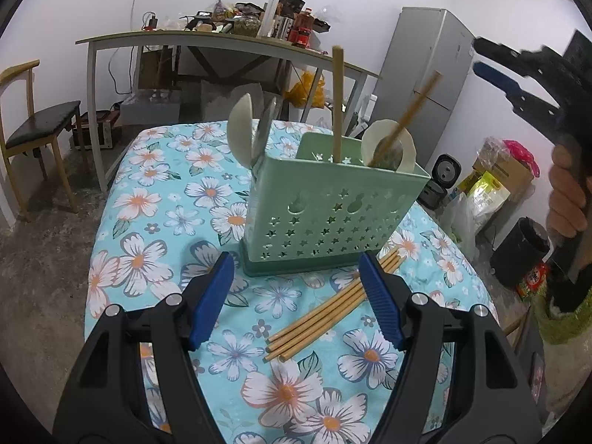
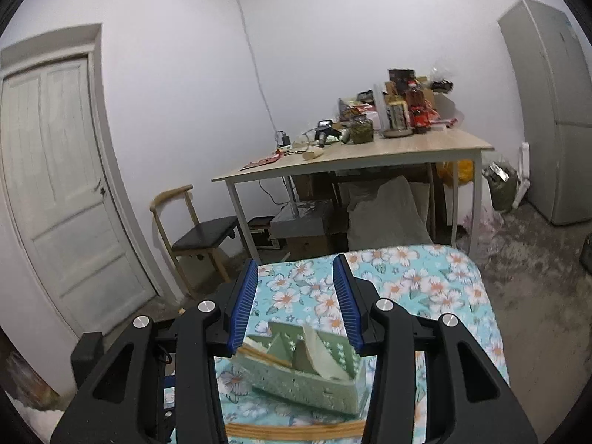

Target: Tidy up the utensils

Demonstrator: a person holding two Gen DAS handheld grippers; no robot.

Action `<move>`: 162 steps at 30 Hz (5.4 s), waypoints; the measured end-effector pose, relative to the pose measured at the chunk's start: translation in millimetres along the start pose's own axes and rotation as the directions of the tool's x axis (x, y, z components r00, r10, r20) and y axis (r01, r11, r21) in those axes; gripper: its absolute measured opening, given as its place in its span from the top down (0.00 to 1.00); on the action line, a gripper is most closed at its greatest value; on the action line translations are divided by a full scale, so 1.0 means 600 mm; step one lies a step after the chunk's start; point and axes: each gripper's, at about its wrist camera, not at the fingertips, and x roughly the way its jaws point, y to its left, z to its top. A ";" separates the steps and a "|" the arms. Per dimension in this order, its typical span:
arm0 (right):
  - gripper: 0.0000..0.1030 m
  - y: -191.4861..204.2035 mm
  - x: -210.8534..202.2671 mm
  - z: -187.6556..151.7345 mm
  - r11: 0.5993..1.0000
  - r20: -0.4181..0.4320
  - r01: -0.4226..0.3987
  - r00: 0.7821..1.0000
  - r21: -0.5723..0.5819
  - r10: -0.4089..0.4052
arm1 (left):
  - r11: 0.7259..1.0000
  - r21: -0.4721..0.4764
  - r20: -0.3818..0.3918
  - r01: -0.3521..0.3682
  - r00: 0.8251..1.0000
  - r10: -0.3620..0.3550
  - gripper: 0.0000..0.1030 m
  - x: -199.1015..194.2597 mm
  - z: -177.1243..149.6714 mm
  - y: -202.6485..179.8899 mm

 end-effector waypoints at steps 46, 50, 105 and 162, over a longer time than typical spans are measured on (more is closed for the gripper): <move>0.92 -0.272 0.162 -0.405 0.444 -0.318 0.193 0.921 0.875 0.227 | 1.000 0.024 -0.078 -0.018 0.997 0.019 0.35 0.041 -0.015 -0.008; 0.92 -0.275 0.169 -0.402 0.428 -0.315 0.192 0.919 0.883 0.238 | 0.999 0.030 -0.078 -0.017 0.997 0.019 0.35 0.038 -0.015 -0.011; 0.89 -0.269 0.056 -0.434 0.477 -0.347 0.185 0.896 0.860 0.279 | 0.981 0.188 -0.342 0.057 0.939 0.011 0.80 0.173 -0.053 -0.030; 0.89 -0.284 0.029 -0.446 0.467 -0.347 0.186 0.893 0.865 0.286 | 0.970 0.117 -0.418 0.211 0.897 -0.145 0.79 0.118 -0.027 -0.068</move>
